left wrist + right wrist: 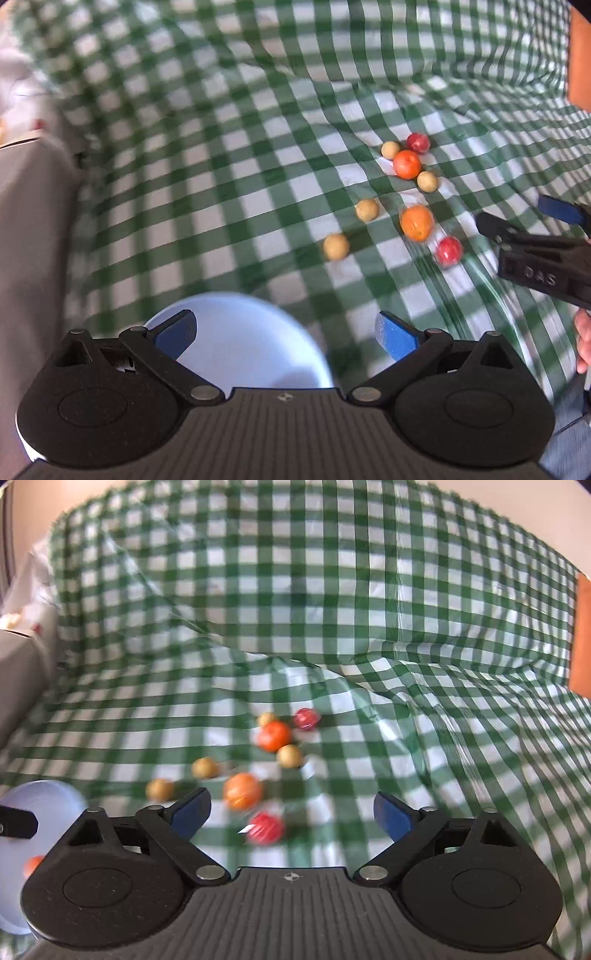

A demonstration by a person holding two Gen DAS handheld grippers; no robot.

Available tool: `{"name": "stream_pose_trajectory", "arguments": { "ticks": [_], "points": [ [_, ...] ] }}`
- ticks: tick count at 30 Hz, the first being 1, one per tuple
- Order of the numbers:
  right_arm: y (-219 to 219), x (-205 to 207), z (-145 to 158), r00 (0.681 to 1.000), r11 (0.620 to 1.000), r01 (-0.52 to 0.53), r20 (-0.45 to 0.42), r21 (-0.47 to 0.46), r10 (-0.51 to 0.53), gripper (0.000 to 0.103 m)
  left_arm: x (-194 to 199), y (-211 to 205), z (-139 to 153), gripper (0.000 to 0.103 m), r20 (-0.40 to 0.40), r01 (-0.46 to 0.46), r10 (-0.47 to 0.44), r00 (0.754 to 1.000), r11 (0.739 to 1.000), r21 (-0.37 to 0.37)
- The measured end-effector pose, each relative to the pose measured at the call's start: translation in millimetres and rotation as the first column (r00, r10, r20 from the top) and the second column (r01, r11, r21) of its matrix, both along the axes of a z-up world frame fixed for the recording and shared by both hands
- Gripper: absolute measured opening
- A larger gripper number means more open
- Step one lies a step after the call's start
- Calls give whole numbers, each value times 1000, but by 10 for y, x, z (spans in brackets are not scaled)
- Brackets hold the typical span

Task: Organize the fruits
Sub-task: 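Grasp a yellow plum with the right gripper while the left gripper grasps another yellow plum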

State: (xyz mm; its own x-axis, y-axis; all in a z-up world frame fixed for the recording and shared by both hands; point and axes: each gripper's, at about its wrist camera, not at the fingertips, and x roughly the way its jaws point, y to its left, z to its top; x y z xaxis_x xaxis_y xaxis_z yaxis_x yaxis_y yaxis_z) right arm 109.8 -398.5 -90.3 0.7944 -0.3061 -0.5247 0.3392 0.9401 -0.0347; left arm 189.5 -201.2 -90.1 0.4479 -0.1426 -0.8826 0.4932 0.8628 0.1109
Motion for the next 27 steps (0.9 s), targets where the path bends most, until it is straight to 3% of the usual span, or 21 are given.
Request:
{"name": "stream_pose_trajectory", "arguments": {
  "ticks": [5, 10, 11, 12, 13, 14, 15, 21, 27],
  "points": [
    [-479, 731, -330, 996, 996, -69, -58, 50, 72, 63, 438, -374, -410, 103, -21, 29, -29, 999, 999, 14],
    [-667, 1170, -575, 986, 989, -135, -89, 60, 140, 58, 702, -566, -704, 101, -56, 56, -54, 997, 998, 27],
    [-680, 1231, -613, 984, 988, -145, -95, 59, 150, 58, 728, -597, -746, 89, -68, 61, -60, 996, 998, 22],
    [-678, 1281, -653, 983, 987, -149, -103, 54, 154, 57, 756, -618, -787, 59, -88, 67, -65, 994, 998, 16],
    [-641, 1305, -674, 983, 987, -153, -95, 42, 157, 53, 784, -635, -829, 45, -126, 72, -71, 990, 997, 6],
    [-626, 1304, -680, 984, 987, -157, -78, 28, 159, 33, 794, -609, -817, 28, -145, 63, -67, 987, 998, -32],
    [-611, 1302, -681, 984, 987, -160, -75, 22, 161, 27, 795, -598, -795, 27, -151, 53, -61, 987, 997, -53],
    [-577, 1116, -600, 994, 997, -74, -75, 30, 76, 27, 547, -528, -544, 27, -100, 54, -58, 993, 998, -38],
    [-363, 311, -125, 999, 1000, -29, 35, -3, 29, 27, -29, -99, 94, 27, -50, 1, -6, 999, 995, -100]
  ]
}}
